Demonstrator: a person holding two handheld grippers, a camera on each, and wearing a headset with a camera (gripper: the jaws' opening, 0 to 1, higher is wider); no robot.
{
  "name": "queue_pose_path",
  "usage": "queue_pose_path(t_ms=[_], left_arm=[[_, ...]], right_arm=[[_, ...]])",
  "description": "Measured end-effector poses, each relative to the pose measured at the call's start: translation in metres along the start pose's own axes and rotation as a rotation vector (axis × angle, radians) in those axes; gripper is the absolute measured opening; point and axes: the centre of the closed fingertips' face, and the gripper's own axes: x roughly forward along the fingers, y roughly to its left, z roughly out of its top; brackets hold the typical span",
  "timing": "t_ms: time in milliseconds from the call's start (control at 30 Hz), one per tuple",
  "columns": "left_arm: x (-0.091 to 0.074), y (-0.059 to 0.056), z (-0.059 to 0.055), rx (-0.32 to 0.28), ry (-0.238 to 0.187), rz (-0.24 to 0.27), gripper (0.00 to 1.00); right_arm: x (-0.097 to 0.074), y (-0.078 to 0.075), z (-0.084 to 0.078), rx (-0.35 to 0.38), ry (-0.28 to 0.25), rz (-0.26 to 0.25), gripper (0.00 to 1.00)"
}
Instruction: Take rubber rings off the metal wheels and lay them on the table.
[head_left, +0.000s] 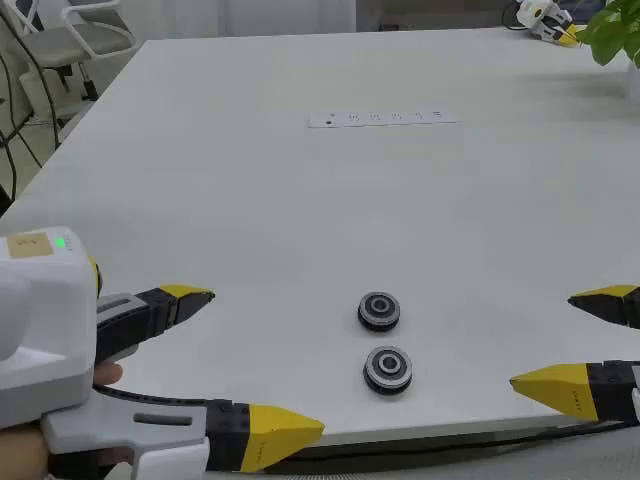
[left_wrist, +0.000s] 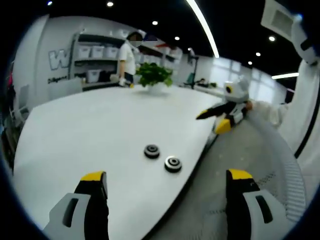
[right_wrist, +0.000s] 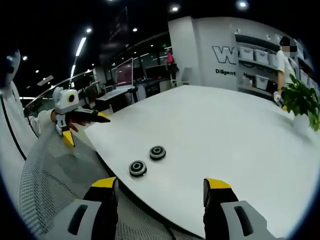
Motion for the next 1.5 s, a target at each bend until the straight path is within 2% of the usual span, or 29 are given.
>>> queue_pose_path(t_ms=[667, 1500], left_arm=[[0.0013, -0.0009, -0.0019, 0.005, 0.013, -0.005, 1.00], [0.0005, -0.0011, 0.0017, 0.005, -0.011, -0.010, 1.00]], right_arm=[[0.0004, 0.0021, -0.0018, -0.005, 0.014, 0.013, 0.71], [0.0009, 0.0003, -0.0046, -0.003, 0.027, 0.013, 0.71]])
